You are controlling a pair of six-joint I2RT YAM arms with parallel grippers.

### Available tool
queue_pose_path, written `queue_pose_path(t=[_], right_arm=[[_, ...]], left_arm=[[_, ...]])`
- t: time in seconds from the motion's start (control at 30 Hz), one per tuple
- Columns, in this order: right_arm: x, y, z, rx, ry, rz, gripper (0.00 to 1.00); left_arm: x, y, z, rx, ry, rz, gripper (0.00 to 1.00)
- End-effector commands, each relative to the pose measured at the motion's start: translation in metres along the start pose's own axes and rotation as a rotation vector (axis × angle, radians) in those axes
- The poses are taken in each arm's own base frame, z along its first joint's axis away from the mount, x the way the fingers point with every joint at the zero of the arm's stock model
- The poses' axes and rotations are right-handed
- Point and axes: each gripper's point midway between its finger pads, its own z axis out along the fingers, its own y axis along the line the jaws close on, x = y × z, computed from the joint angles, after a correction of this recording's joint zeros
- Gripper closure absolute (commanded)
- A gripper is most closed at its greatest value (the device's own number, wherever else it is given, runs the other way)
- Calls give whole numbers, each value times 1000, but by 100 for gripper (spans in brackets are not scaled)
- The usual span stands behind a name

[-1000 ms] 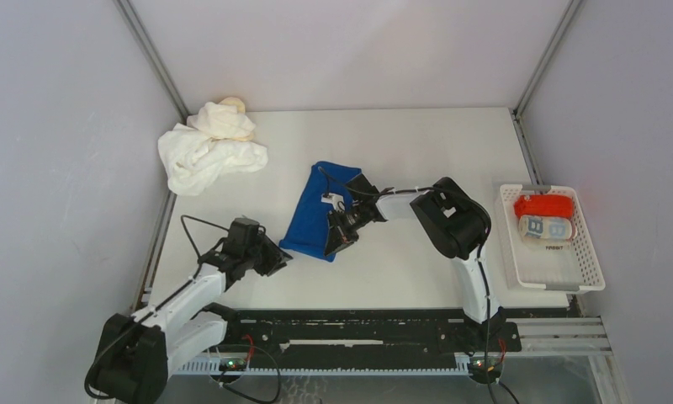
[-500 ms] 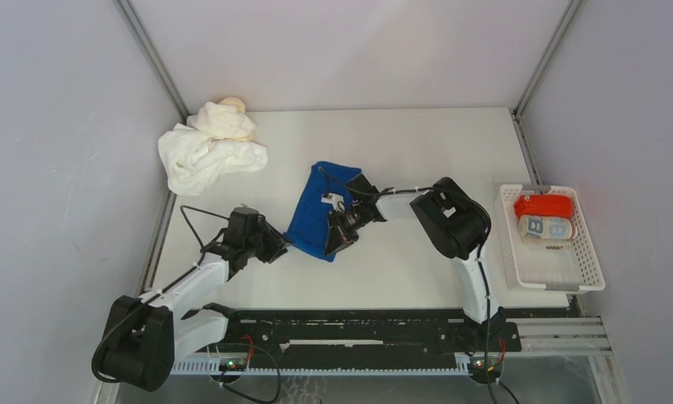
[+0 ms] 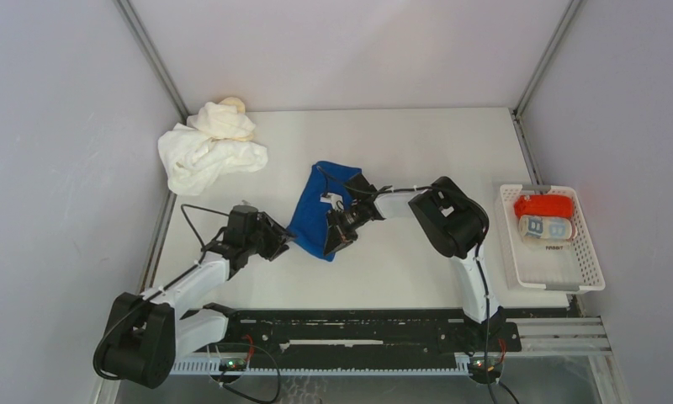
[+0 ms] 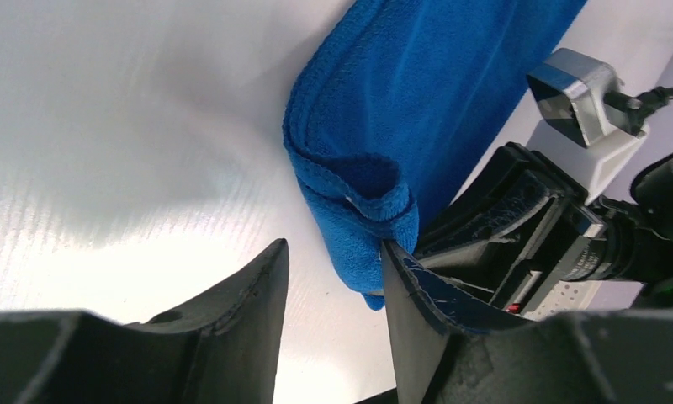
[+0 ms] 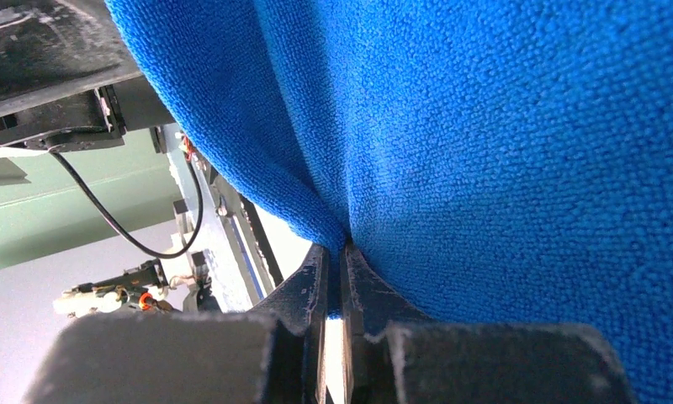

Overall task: Roll the towels
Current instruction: Roll the towel at the center of the board.

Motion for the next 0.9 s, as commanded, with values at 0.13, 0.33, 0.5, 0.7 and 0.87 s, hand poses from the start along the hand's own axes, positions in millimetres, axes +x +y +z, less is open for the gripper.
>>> queue_pose_path(t=[0.13, 0.33, 0.5, 0.7, 0.87], right_arm=[[-10, -7, 4, 28, -17, -16, 100], [-11, -6, 5, 22, -15, -8, 100], [-12, -8, 4, 20, -15, 3, 100], [-12, -8, 3, 24, -15, 3, 99], [-14, -5, 1, 38, -19, -11, 97]], left_arm=[[-11, -17, -4, 91, -60, -10, 50], [-15, -11, 3, 56, -67, -21, 58], [-18, -4, 7, 15, -71, -27, 65], [-24, 11, 14, -77, -67, -22, 71], [-23, 25, 19, -173, -43, -12, 76]])
